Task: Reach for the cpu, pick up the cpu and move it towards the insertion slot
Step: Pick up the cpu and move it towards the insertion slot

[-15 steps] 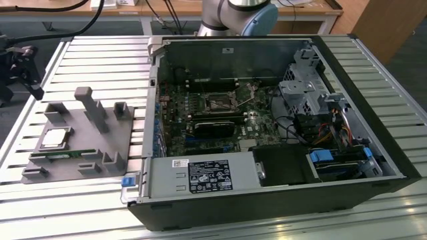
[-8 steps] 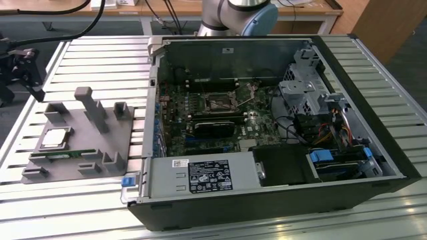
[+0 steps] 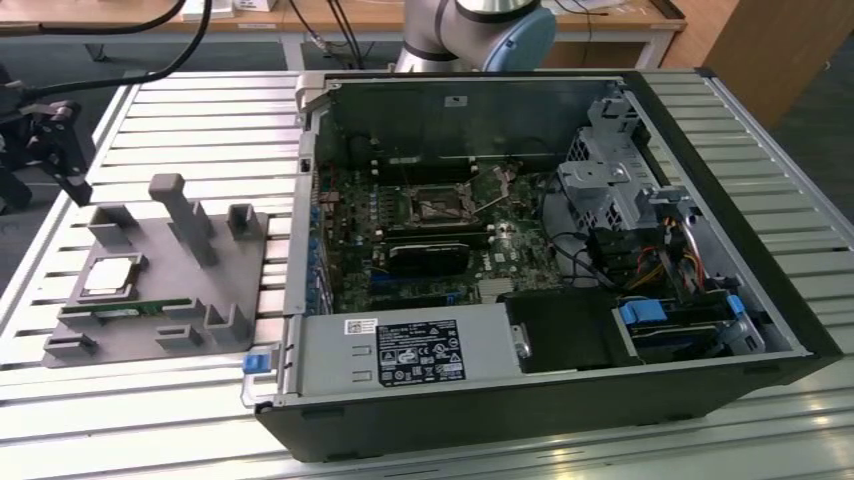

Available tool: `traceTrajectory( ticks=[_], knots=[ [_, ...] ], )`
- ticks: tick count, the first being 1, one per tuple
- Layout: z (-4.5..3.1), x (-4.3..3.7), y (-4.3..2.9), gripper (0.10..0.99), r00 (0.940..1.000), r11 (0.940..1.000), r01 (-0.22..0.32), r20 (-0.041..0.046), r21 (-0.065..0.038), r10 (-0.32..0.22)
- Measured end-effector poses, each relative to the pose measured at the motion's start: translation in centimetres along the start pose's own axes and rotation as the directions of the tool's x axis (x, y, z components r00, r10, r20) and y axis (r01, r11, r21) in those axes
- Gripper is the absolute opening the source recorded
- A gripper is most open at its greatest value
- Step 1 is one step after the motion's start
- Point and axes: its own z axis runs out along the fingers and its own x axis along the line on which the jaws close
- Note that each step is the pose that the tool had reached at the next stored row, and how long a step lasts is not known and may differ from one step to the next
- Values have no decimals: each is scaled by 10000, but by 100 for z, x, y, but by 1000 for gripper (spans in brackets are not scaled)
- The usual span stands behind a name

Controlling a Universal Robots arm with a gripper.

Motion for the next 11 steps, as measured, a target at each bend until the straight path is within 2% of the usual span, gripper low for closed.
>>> traceTrajectory(
  ticks=[11],
  knots=[
    [56, 0, -2, 592, 10000, 10000, 0, 0, 11, 0]
  ],
)
